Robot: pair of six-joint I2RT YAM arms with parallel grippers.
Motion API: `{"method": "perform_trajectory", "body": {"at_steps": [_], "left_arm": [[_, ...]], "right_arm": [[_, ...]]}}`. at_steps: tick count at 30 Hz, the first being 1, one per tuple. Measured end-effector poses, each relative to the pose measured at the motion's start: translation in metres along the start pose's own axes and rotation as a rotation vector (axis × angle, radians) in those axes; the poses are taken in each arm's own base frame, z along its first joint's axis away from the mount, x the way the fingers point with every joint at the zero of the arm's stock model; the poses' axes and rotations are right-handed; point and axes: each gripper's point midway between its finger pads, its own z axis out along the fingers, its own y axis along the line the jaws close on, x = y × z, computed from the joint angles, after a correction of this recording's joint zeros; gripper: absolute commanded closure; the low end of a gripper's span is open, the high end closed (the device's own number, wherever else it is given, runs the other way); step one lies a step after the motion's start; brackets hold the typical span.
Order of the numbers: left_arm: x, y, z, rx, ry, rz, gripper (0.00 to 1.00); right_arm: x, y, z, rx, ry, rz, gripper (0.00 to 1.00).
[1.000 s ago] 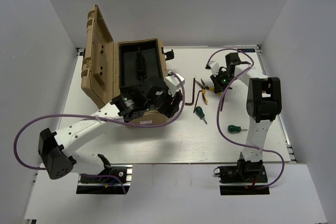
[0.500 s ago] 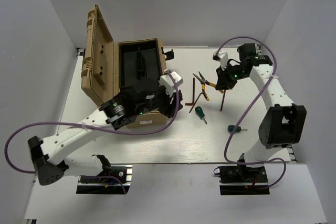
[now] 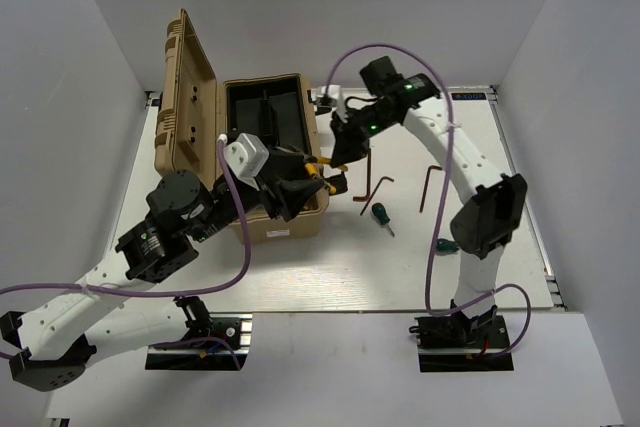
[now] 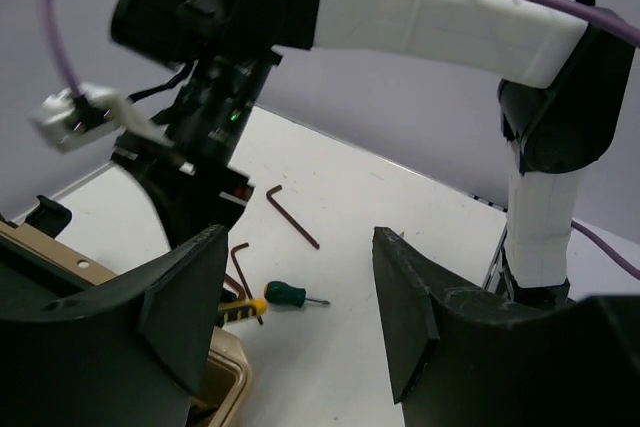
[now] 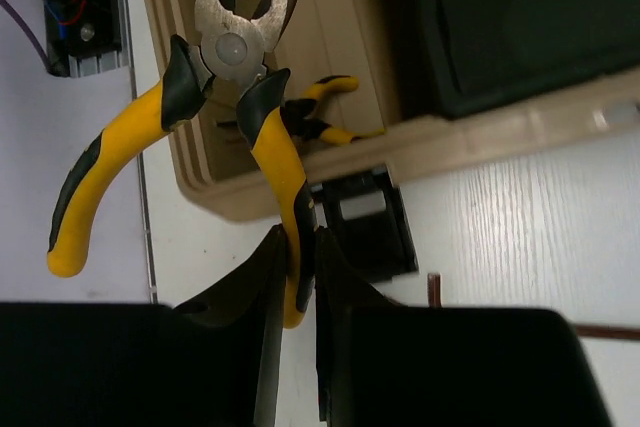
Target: Sort the tools into containers
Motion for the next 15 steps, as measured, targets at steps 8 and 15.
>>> {"method": "perform_trajectory", "body": {"at_steps": [8,15], "left_arm": [[0.020,0.004,-0.003,-0.018,0.038,0.002,0.29],[0.016,0.007,-0.022,-0.034,0.007,0.000,0.29]], "right_arm": [[0.015,0.004,0.063,0.007,0.186,-0.010,1.00],[0.010,-0.015,0.063,0.118,0.215,-0.009,1.00]]}}
